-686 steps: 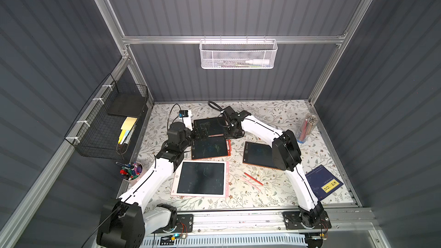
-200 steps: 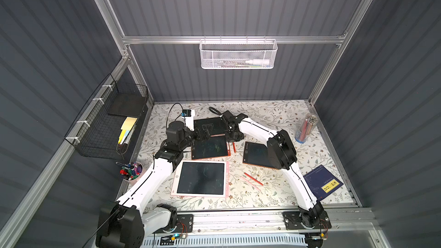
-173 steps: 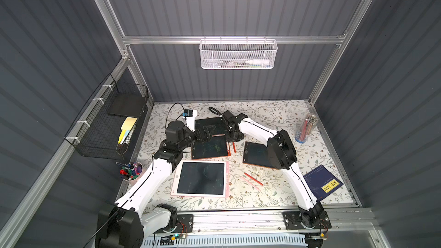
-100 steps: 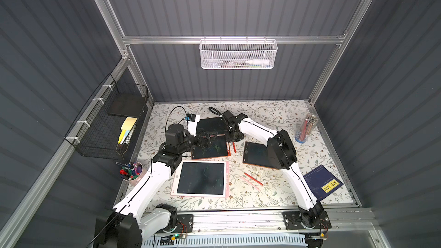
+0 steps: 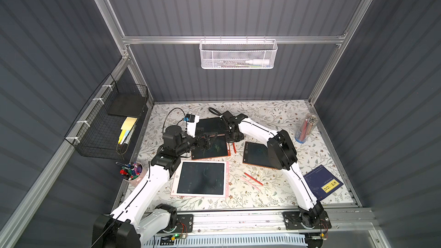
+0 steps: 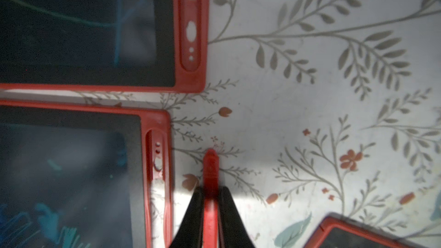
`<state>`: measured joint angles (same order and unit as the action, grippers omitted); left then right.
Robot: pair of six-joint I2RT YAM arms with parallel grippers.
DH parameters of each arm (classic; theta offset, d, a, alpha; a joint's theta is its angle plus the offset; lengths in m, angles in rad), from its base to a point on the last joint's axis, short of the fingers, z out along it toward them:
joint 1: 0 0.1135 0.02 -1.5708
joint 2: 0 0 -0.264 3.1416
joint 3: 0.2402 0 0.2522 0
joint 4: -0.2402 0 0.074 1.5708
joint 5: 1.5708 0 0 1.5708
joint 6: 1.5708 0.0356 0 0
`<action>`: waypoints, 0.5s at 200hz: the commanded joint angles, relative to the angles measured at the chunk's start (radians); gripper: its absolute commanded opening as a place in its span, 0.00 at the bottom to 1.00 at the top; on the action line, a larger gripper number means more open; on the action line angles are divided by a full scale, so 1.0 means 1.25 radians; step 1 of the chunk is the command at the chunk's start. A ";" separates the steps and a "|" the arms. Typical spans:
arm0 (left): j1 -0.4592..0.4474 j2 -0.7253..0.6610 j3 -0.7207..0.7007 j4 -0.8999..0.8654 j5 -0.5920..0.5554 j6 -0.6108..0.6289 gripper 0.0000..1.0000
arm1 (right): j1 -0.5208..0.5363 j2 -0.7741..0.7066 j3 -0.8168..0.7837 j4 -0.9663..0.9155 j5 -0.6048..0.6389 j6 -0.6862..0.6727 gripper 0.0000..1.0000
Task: Place the stylus back onto the writing tablet
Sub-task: Pick up the stylus from the center of the board.
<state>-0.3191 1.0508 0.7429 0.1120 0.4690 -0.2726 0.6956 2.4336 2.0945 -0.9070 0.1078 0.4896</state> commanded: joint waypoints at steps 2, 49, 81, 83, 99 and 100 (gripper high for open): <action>0.005 -0.015 -0.004 0.012 0.009 0.013 0.99 | 0.012 -0.043 -0.003 -0.016 0.001 0.007 0.15; 0.005 -0.019 -0.004 0.010 0.008 0.011 0.99 | 0.024 -0.040 0.021 -0.012 -0.013 0.017 0.16; 0.005 -0.029 -0.005 0.010 0.005 0.011 0.99 | 0.029 -0.023 0.043 -0.012 -0.023 0.029 0.15; 0.005 -0.030 -0.005 0.010 0.005 0.010 0.99 | 0.029 -0.021 0.043 -0.012 -0.024 0.030 0.15; 0.005 -0.031 -0.006 0.010 0.004 0.010 0.99 | 0.031 -0.011 0.050 -0.007 -0.030 0.041 0.15; 0.005 -0.031 -0.006 0.010 0.005 0.010 0.99 | 0.031 -0.010 0.050 -0.007 -0.030 0.043 0.16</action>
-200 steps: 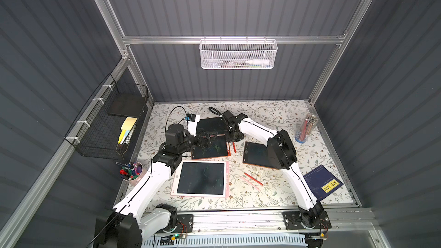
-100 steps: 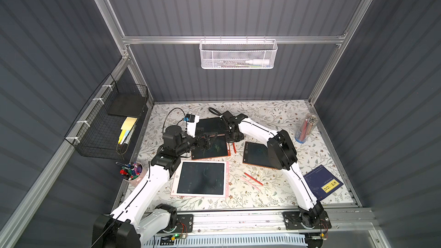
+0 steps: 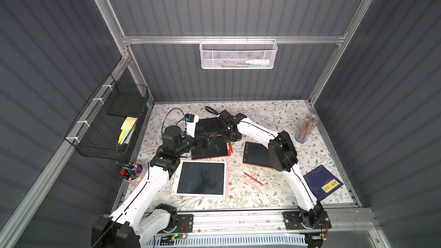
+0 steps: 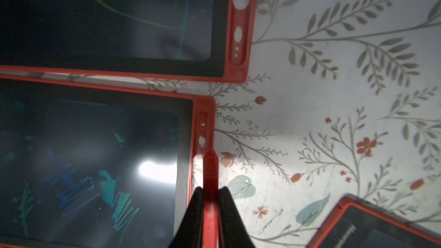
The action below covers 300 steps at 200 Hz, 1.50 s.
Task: Place the stylus back onto the writing tablet
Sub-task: Pick up the stylus from the center of the board, then place the stylus on the writing tablet.
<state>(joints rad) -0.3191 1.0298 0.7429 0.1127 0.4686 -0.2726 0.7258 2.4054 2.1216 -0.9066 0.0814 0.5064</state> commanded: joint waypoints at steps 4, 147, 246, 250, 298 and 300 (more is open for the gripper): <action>0.005 -0.014 -0.007 0.009 0.005 0.010 0.99 | 0.007 0.014 0.030 -0.006 -0.011 0.032 0.16; 0.005 -0.013 -0.008 0.012 0.007 0.009 0.99 | 0.014 0.066 0.048 -0.001 0.036 0.076 0.18; 0.005 -0.008 -0.003 0.013 0.015 0.014 0.99 | 0.014 0.033 0.046 0.010 0.061 0.050 0.24; 0.005 -0.008 -0.003 0.013 0.017 0.015 0.99 | 0.013 0.027 0.043 0.010 0.056 0.046 0.24; 0.004 0.037 0.045 -0.029 0.066 0.071 0.99 | 0.009 -0.141 -0.184 0.141 -0.017 0.007 0.24; 0.005 0.037 0.047 -0.030 0.066 0.075 0.98 | 0.008 -0.147 -0.196 0.147 -0.020 0.007 0.25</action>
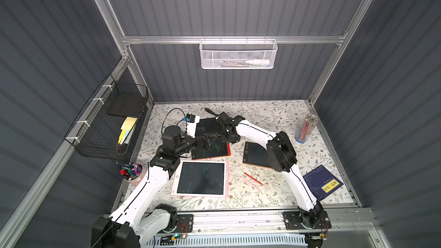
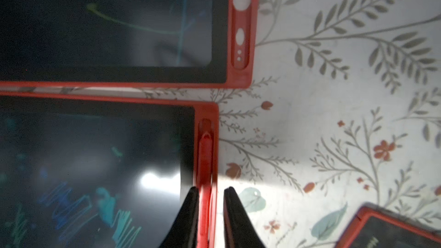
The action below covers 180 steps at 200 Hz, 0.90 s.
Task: Place the stylus back onto the writing tablet
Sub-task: Place the stylus on the writing tablet, then adjust the stylus on the writing tablet.
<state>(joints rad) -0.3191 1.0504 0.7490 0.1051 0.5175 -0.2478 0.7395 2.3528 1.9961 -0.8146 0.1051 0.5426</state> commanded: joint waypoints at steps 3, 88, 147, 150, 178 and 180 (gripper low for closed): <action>0.005 0.023 0.049 -0.025 0.028 0.059 0.98 | -0.004 -0.115 -0.113 0.082 -0.043 -0.022 0.25; 0.005 0.138 0.106 -0.027 -0.086 0.057 0.88 | -0.023 -0.366 -0.475 0.275 -0.222 -0.010 0.25; 0.002 0.366 0.197 -0.043 -0.122 0.075 0.39 | -0.035 -0.524 -0.647 0.392 -0.262 0.020 0.28; 0.001 0.377 0.201 -0.043 -0.125 0.075 0.37 | -0.037 -0.533 -0.655 0.395 -0.261 0.020 0.29; -0.022 0.471 0.245 -0.056 -0.173 0.080 0.24 | -0.043 -0.627 -0.721 0.401 -0.255 -0.001 0.43; -0.026 0.477 0.248 -0.058 -0.179 0.081 0.23 | -0.044 -0.635 -0.724 0.401 -0.255 -0.004 0.45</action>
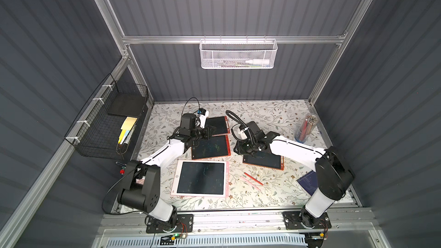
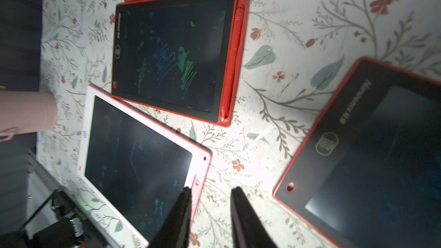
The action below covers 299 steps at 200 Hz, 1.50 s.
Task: Place the stylus back onto the writing tablet
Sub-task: Adjust the stylus on the writing tablet.
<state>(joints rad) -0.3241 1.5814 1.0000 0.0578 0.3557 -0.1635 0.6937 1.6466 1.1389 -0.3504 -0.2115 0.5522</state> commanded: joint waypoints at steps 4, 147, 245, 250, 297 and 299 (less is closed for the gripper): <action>-0.028 0.064 0.056 -0.023 -0.060 0.015 0.22 | -0.007 -0.084 -0.049 0.030 0.001 -0.016 0.49; -0.225 0.298 0.198 -0.132 -0.335 0.030 0.00 | -0.011 -0.416 -0.194 0.011 0.095 -0.094 0.99; -0.257 0.335 0.211 -0.158 -0.331 0.038 0.00 | -0.011 -0.407 -0.194 0.000 0.112 -0.091 0.99; -0.258 0.337 0.211 -0.157 -0.332 0.038 0.00 | -0.011 -0.406 -0.194 0.000 0.112 -0.090 0.99; -0.263 0.351 0.205 -0.157 -0.359 0.027 0.00 | -0.011 -0.406 -0.198 -0.001 0.110 -0.086 0.99; -0.263 0.351 0.204 -0.156 -0.361 0.027 0.00 | -0.011 -0.406 -0.198 -0.002 0.110 -0.086 0.99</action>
<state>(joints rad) -0.6476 1.9911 1.2427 -0.1123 -0.0666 -0.1368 0.6815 1.1374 0.8967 -0.3595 -0.0822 0.4431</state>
